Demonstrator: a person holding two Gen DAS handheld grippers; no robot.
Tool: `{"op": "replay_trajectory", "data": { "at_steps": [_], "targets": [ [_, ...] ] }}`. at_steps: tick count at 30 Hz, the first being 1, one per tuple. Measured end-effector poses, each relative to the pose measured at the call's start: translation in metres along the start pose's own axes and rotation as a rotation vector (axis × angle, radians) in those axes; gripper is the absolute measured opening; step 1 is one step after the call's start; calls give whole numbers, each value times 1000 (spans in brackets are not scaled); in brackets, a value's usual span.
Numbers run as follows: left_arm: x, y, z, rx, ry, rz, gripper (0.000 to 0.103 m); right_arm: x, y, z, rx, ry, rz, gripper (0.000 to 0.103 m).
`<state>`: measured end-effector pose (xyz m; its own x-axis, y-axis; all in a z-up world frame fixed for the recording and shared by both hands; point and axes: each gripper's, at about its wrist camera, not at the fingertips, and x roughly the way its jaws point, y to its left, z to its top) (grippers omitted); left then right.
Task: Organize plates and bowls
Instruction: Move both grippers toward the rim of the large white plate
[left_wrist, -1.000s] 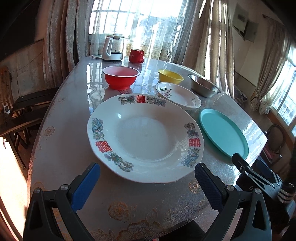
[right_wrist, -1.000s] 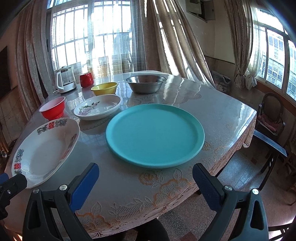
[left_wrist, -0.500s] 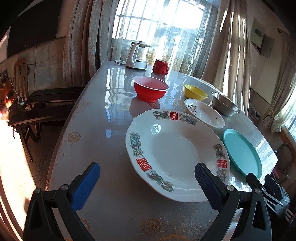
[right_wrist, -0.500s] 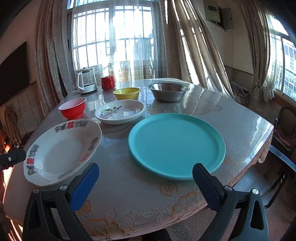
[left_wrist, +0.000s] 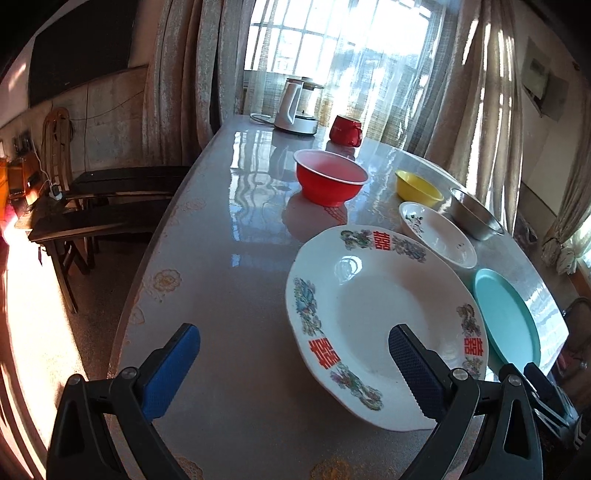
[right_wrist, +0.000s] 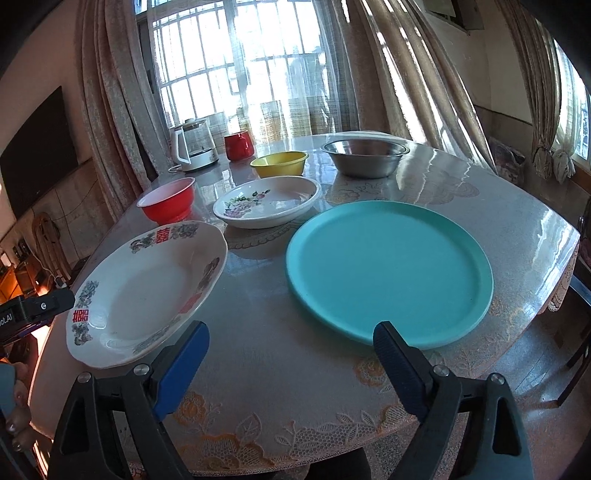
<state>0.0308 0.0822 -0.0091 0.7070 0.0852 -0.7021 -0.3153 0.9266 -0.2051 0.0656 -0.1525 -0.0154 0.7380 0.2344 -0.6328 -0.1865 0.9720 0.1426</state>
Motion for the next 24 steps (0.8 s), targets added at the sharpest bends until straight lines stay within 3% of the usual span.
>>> {"op": "replay_trajectory", "data": {
  "at_steps": [4,8,11,15,18,22,24],
  "targets": [
    [13,11,5,-48,53,-41,103,8,5,8,2,10,79,90],
    [16,19,5,-96,16,-67,103,21,8,21,40,14,159,90],
    [15,18,6,-71,-20,-82,103,32,12,29,56,16,211,88],
    [19,10,7,3,-15,-104,103,44,24,35,19,28,235,78],
    [24,12,9,-16,7,-139,103,55,31,38,4,53,262,69],
    [33,16,9,-63,46,-187,100,72,31,43,36,106,308,65],
    [37,16,9,-75,67,-212,93,78,33,45,35,121,324,61]
  ]
}}
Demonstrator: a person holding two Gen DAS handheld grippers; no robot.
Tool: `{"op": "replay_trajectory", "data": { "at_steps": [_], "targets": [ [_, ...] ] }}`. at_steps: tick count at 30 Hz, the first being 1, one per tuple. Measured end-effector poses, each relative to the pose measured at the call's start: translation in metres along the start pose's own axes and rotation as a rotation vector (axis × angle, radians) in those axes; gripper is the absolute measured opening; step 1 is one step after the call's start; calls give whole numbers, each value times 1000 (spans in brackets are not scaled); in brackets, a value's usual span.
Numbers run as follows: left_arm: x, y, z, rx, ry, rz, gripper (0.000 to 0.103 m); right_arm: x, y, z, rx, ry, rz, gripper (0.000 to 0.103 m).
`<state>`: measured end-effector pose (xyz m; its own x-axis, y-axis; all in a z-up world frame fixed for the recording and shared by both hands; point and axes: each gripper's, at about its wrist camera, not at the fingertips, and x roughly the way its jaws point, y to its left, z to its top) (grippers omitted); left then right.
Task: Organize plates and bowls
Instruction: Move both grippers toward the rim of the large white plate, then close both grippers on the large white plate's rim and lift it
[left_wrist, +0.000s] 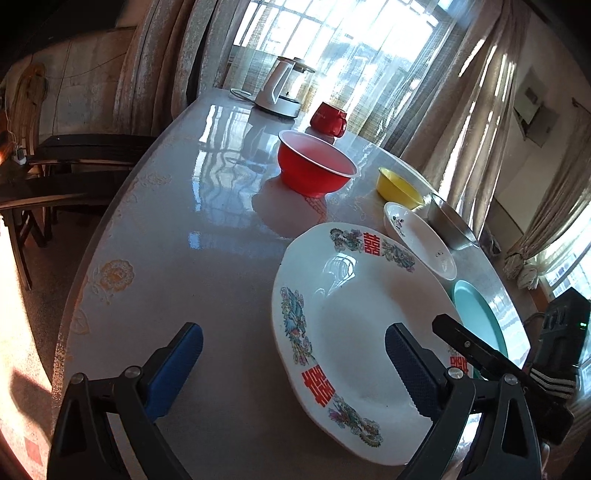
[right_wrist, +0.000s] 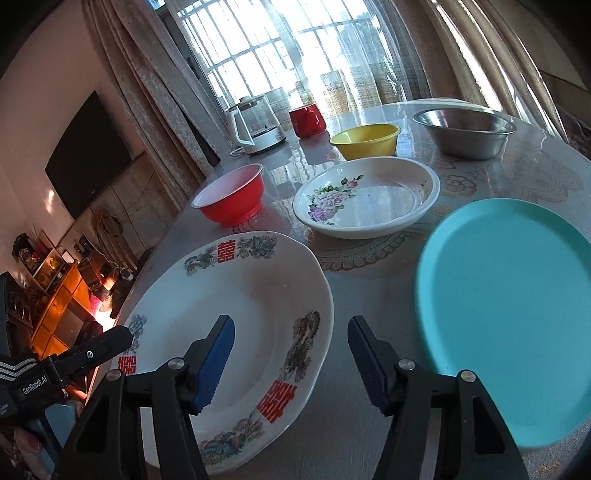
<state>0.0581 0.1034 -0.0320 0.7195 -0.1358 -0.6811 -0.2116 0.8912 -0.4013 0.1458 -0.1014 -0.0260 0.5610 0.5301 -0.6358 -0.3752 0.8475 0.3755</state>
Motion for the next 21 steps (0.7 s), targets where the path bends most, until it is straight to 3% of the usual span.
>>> {"op": "replay_trajectory", "data": {
  "at_steps": [6,16,21],
  "targets": [
    [4,-1,-2,26,11,-7,89,18,2,1,-1,42,35,46],
    [11,-2,2,11,-4,23,90,17,4,-2,-32,12,20,44],
    [23,-14,5,90,-14,69,90,17,2,-2,-21,9,16,39]
  ]
}}
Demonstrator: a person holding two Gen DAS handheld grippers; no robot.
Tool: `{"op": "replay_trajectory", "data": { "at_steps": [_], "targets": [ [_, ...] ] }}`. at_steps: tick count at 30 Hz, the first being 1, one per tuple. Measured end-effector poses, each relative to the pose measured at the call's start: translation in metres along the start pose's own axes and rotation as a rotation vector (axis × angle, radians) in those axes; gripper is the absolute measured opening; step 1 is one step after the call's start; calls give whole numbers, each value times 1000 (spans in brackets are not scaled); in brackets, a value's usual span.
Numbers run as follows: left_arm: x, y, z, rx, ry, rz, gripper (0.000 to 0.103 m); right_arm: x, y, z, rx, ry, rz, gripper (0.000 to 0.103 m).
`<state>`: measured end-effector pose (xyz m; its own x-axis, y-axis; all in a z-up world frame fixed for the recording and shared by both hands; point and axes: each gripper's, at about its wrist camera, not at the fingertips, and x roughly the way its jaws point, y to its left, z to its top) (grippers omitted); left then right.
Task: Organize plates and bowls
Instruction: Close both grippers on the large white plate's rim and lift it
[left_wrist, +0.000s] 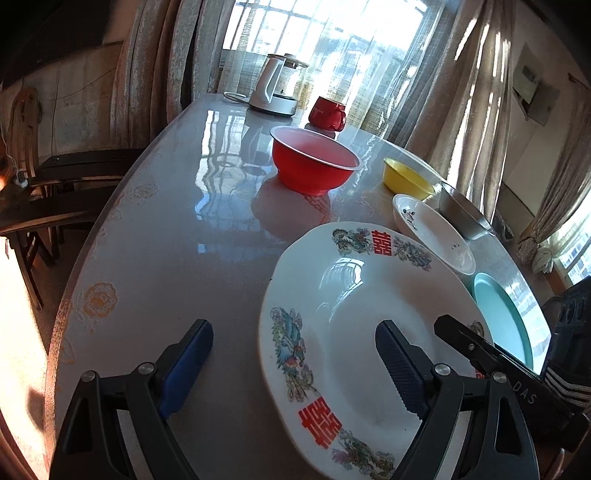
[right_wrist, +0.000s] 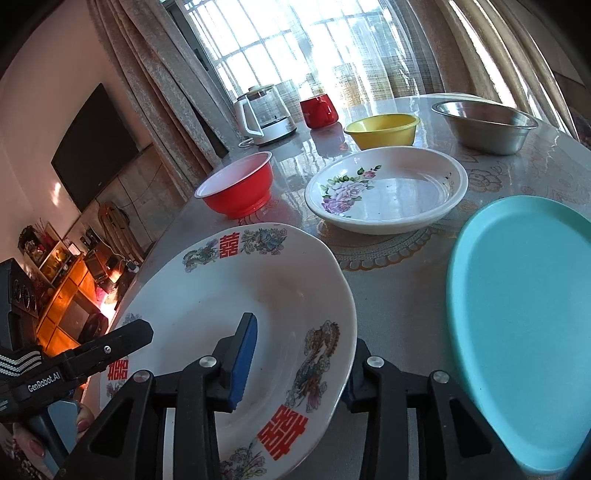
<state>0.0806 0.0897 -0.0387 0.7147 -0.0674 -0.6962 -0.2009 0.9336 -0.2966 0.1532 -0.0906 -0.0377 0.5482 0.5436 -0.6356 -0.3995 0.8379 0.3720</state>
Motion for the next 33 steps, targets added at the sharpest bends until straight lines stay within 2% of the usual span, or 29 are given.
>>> {"op": "replay_trajectory", "data": {
  "at_steps": [5,7,9,11,12,14,15,16,17,21,24,29,33],
  "targets": [
    [9,-11,4,35,20,-54,90,0,1,0,-1,-1,1,39],
    [12,-17,6,66,36,-75,82,1,1,0,-1,0,6,39],
    [14,-22,6,84,42,-67,83,1,1,0,-4,2,12,39],
    [13,-18,7,66,36,-94,82,0,-1,0,2,2,20,39],
    [12,-14,7,46,29,-114,78,0,-1,0,5,3,25,39],
    [9,-4,7,-9,14,-129,64,0,-1,0,3,3,24,39],
    [9,1,7,-37,9,-126,50,0,-1,1,1,2,22,39],
    [8,5,7,-61,4,-125,43,0,0,1,-1,2,20,39],
    [8,8,6,-79,2,-131,42,0,0,0,-3,2,18,39],
    [5,7,3,-84,-7,-153,41,0,0,0,-2,1,23,39],
    [1,6,2,-69,-20,-195,41,-2,-8,0,42,4,70,39],
    [4,-6,1,-13,3,-190,41,-4,-18,-1,100,3,124,38],
    [5,-16,-1,51,15,-193,40,-8,-12,-2,70,-16,97,27]
  ]
}}
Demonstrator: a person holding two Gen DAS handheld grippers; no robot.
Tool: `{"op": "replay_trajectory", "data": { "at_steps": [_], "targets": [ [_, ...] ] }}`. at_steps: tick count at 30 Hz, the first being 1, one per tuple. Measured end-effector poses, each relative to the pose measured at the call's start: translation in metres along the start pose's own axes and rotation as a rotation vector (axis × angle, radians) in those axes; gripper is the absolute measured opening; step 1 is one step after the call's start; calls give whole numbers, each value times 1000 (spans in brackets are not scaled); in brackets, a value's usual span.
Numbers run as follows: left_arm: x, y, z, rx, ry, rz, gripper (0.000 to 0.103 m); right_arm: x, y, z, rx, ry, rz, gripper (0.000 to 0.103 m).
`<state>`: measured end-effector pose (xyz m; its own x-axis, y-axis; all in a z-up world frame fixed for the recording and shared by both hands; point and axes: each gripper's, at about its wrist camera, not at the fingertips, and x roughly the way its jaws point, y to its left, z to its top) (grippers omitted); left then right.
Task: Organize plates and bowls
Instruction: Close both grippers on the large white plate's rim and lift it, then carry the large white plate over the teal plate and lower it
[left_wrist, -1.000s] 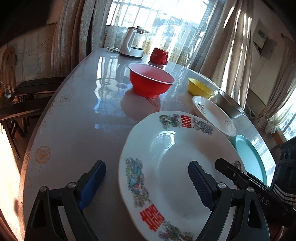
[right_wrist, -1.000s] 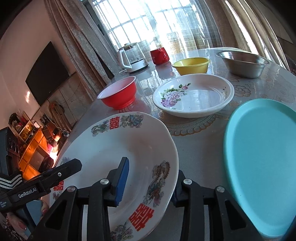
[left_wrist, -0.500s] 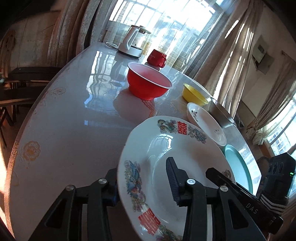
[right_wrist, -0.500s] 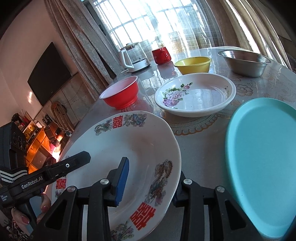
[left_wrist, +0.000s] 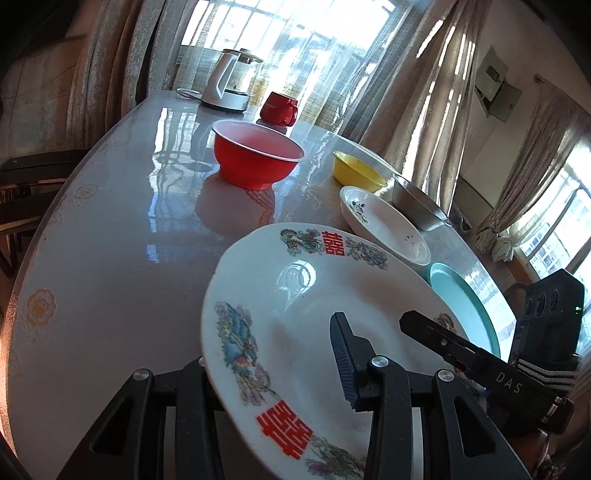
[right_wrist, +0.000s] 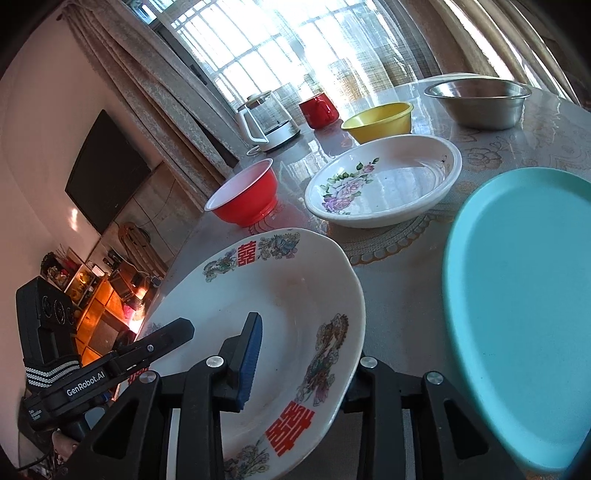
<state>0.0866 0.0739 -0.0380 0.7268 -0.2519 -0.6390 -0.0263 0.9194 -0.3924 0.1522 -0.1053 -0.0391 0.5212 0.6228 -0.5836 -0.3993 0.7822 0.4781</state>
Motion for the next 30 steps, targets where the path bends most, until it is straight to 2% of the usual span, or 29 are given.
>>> {"op": "replay_trajectory", "data": {
  "at_steps": [2,7,15,18,22,30],
  "targets": [
    [-1,-3,-2,21,-4,17,39,-1,6,-4,-35,8,-26,24],
    [0,-4,-2,29,-4,3,38,-8,4,-16,-5,-4,-37,20],
    [1,-14,-5,88,5,14,34,-24,4,-21,0,-25,-74,20],
    [2,-18,-6,100,10,16,34,-29,5,-19,-19,-30,-95,20],
    [2,-32,-14,150,-7,39,34,-35,-4,-22,17,-29,-93,20],
    [2,-56,-15,182,-36,-14,35,-65,-11,-24,-1,-81,-137,20]
  ]
}}
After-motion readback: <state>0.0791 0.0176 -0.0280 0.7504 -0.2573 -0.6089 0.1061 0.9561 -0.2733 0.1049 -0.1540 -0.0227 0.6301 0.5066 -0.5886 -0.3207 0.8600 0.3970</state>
